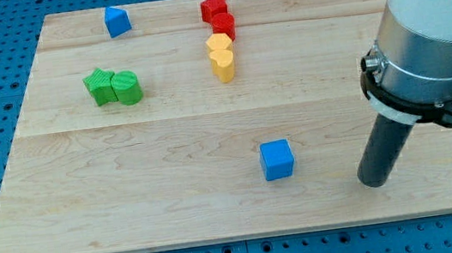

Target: Move the blue cube below the green circle

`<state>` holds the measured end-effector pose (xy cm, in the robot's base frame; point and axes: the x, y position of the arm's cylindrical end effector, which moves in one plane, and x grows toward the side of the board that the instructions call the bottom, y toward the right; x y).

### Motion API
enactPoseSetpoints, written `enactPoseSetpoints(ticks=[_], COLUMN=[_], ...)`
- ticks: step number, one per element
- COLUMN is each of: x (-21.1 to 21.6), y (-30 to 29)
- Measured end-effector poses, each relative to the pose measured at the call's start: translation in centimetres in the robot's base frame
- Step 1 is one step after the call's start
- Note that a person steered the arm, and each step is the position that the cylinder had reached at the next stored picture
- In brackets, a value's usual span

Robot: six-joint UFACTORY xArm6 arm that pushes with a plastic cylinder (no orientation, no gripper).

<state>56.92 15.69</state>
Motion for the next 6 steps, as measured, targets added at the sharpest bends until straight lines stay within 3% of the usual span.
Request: enactPoseSetpoints(ticks=[2, 4, 6], x=[-1.8, -3.0, -9.5], y=[-3.1, -13.6, -18.0])
